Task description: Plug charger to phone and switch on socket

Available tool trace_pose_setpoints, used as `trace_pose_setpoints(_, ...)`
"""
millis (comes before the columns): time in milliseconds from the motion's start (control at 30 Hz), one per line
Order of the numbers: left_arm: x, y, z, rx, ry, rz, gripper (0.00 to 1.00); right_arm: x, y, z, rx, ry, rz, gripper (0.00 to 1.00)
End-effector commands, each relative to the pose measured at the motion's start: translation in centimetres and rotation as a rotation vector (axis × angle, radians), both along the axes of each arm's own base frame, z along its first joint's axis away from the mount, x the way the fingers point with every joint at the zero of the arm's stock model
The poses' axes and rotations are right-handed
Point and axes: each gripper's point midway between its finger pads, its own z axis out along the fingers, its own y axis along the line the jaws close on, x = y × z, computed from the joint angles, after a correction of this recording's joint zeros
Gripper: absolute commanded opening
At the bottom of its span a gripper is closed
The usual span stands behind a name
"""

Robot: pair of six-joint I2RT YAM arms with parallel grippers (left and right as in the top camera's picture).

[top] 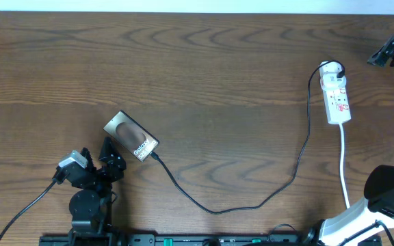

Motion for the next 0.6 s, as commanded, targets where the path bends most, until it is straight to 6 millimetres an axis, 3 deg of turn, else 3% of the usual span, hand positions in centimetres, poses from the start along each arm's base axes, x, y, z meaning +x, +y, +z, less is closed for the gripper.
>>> trace_pose_setpoints(0,0.0,0.3,-1.3,0.007,0.024,0.013,0.74,-0.1,-0.1,0.4,-0.003,-0.008,-0.014,0.99)
trace_pose_setpoints(200,0.1,-0.1,-1.4,0.062,0.034,-0.017,0.74,-0.1,-0.1,0.4,-0.003,-0.008,-0.014,0.99)
trace_pose_setpoints(433,0.3,-4.0,-1.4,0.455,0.039,-0.313,0.75,-0.1,-0.1,0.4,-0.003,-0.008,-0.014,0.99)
trace_pose_setpoints(567,0.3,-3.8,-1.4,0.481,0.042,-0.31,0.75,-0.1,-0.1,0.4,-0.003,-0.008,-0.014,0.99)
